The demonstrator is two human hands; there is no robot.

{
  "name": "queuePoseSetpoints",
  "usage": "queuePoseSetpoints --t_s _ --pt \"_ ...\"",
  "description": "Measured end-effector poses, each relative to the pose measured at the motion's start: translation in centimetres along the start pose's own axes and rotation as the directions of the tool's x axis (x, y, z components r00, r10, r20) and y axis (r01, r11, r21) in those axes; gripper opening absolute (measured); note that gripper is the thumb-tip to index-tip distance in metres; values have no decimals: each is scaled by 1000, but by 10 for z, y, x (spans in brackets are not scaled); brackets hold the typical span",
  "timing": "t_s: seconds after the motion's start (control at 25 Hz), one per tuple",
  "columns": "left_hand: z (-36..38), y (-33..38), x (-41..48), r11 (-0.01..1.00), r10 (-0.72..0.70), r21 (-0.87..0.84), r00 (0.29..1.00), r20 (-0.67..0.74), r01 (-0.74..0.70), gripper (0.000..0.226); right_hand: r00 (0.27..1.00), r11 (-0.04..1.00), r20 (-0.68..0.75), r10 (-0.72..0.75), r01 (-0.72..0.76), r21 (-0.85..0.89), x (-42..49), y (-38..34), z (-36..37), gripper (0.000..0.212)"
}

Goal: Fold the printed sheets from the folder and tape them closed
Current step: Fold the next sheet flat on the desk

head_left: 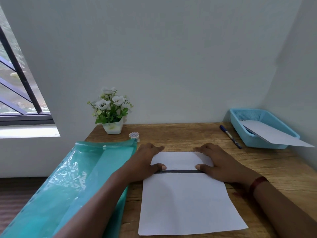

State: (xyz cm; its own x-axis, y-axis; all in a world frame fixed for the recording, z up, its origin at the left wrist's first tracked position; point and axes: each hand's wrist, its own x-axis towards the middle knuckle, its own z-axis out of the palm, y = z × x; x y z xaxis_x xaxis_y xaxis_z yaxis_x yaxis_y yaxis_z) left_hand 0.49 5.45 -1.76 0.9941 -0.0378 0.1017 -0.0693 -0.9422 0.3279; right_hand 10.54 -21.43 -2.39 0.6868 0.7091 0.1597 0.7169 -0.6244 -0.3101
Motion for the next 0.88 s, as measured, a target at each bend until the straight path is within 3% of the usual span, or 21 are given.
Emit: queuePoseSetpoints --t_s 0.24,0.4,0.48,0.68,0.88 --pt "-3 8 -3 996 53 -58 968 -247 -69 81 988 1000 -154 10 -5 27 0 -3 -5 69" --pt "-7 16 -6 986 80 -104 909 -409 -134 78 935 999 -354 -37 44 11 -2 -9 -11 35" --pt "-9 17 -8 983 88 -103 885 -457 -151 76 906 994 -414 -82 103 27 -5 -11 -13 34" --pt "-14 17 -10 978 179 -23 894 -411 -206 44 870 983 -465 -165 185 -3 -6 -11 -14 22" --pt "-15 21 -12 956 290 113 924 -250 -269 31 931 986 -332 -151 166 19 -9 -8 -16 20"
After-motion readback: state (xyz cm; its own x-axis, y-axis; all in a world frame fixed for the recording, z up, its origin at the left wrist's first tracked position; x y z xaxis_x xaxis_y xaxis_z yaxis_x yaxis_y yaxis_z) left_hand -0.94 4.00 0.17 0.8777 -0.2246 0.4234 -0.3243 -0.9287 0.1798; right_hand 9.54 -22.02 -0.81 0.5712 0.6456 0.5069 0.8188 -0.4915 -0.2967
